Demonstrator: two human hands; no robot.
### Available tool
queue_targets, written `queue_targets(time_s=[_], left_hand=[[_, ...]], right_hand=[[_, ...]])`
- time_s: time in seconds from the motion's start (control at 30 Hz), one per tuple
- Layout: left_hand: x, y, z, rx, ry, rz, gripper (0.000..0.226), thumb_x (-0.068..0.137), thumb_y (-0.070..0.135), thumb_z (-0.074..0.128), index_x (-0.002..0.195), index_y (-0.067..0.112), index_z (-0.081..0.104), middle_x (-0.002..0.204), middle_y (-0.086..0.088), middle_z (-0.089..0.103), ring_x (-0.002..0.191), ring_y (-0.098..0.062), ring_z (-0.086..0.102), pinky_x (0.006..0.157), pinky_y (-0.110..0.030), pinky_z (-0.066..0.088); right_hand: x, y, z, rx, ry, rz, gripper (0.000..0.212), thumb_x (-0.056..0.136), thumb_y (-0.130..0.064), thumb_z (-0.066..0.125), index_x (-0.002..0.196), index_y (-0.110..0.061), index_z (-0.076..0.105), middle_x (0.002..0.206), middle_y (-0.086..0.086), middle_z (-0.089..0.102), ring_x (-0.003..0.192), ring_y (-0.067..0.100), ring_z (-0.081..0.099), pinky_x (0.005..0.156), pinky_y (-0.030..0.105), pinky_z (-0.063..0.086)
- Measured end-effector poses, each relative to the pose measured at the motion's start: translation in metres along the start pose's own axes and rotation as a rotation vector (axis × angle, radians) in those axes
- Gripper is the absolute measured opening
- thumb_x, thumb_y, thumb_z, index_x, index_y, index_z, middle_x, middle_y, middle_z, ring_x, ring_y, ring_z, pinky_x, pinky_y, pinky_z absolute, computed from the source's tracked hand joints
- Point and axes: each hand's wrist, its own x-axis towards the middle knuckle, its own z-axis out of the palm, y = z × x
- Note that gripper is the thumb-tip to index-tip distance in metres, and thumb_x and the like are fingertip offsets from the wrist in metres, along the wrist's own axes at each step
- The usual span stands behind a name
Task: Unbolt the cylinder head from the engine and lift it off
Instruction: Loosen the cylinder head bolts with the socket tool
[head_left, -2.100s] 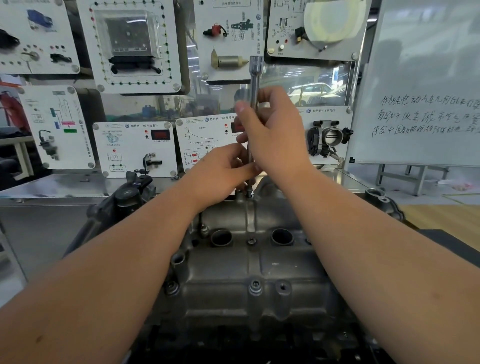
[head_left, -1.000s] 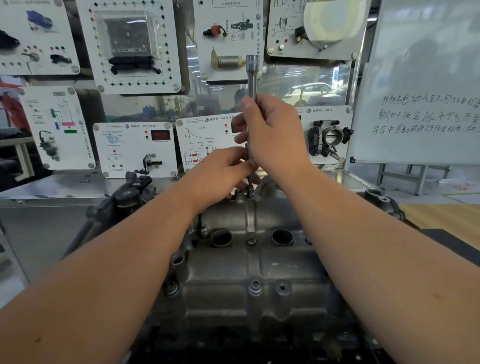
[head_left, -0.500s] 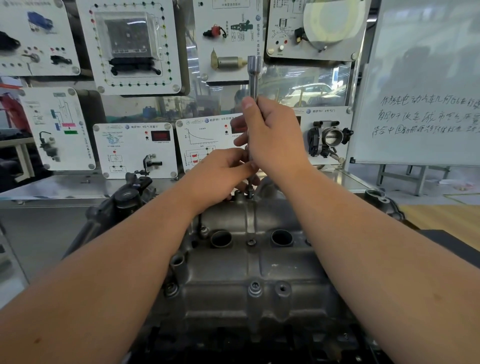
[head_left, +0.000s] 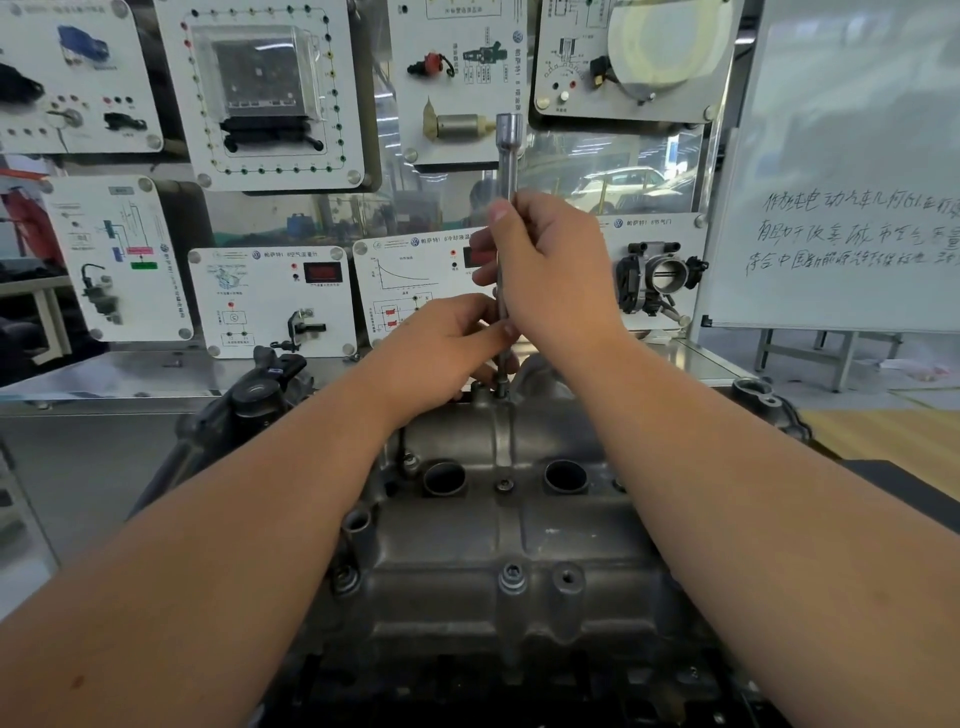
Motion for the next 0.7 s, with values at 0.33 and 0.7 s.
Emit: queue_targets(time_s=[0.33, 0.7], left_hand=[[0.0004, -0.0026, 0.0003, 0.008, -0.004, -0.001, 0.015, 0.103, 0.038, 0.053, 0.104, 0.030, 0.065, 0.087, 0.012, 0.076, 0.078, -0.009, 0.073, 0.054, -0.019, 0.045], [0.0003, -0.0024, 0.0007, 0.011, -0.016, 0.004, 0.023, 0.104, 0.040, 0.053, 0.102, 0.022, 0.068, 0.083, 0.010, 0.076, 0.076, -0.013, 0.071, 0.051, -0.014, 0.046]], right_hand=[[0.0007, -0.0013, -0.0017, -0.029, 0.031, -0.001, 0.023, 0.103, -0.027, 0.053, 0.090, -0.013, 0.067, 0.077, -0.007, 0.072, 0.061, 0.004, 0.069, 0.066, 0.030, 0.058], [0.0000, -0.0029, -0.0022, -0.013, 0.047, -0.019, 0.018, 0.102, -0.027, 0.056, 0.086, -0.021, 0.061, 0.078, -0.006, 0.072, 0.059, 0.005, 0.069, 0.064, 0.027, 0.056]])
